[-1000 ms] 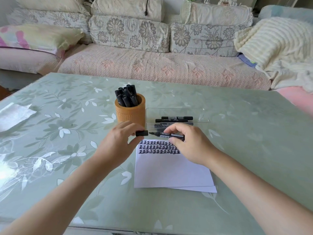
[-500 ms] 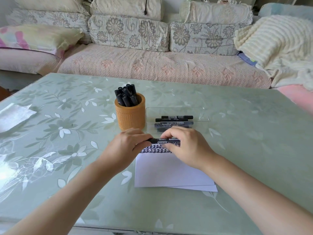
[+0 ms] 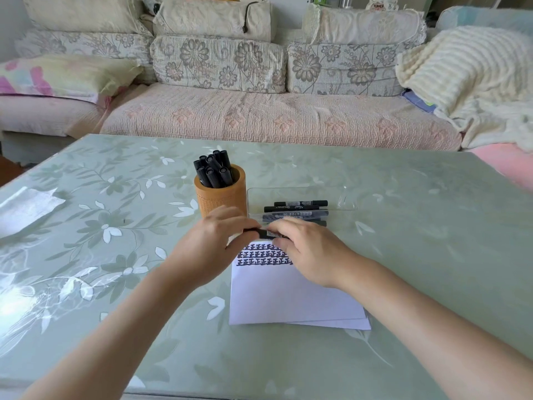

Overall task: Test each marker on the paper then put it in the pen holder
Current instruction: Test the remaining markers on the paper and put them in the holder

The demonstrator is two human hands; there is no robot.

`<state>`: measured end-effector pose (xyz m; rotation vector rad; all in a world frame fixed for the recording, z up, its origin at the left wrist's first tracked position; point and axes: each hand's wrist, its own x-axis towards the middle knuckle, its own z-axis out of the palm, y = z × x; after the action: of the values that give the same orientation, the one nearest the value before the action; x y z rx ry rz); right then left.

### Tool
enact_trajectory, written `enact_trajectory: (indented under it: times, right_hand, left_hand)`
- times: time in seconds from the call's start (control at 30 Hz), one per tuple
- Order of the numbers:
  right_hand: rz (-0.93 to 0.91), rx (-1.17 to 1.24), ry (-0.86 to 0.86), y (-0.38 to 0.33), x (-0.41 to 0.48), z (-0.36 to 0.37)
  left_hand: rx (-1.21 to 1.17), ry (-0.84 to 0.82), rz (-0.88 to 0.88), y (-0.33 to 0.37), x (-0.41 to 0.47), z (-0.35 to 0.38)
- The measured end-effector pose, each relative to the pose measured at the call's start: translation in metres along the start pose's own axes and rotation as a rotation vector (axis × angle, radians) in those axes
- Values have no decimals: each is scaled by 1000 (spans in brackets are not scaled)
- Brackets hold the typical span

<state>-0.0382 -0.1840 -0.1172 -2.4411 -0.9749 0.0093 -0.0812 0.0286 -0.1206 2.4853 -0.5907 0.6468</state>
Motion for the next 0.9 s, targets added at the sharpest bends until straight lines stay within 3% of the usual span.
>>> enact_trajectory:
  times: [0.2, 0.27, 0.43, 0.57, 0.73, 0.9]
  right_hand:
    - [100, 139, 92, -3, 5, -2]
    - [108, 243, 146, -6, 13, -5]
    - [164, 459, 353, -16, 60, -27]
    - [129, 541, 516, -24, 113, -42]
    - [142, 493, 441, -28, 159, -34]
    - [162, 286, 324, -26, 164, -17]
  left_hand:
    - [4, 406, -215, -20, 29, -23]
    - [7, 472, -307, -31, 35, -29]
    - [-200, 338, -581, -50, 47, -29]
    - [-568, 272, -703, -59, 55, -25]
    - [-594, 186, -715, -66, 63, -23]
    - [-561, 135, -683, -76, 58, -15]
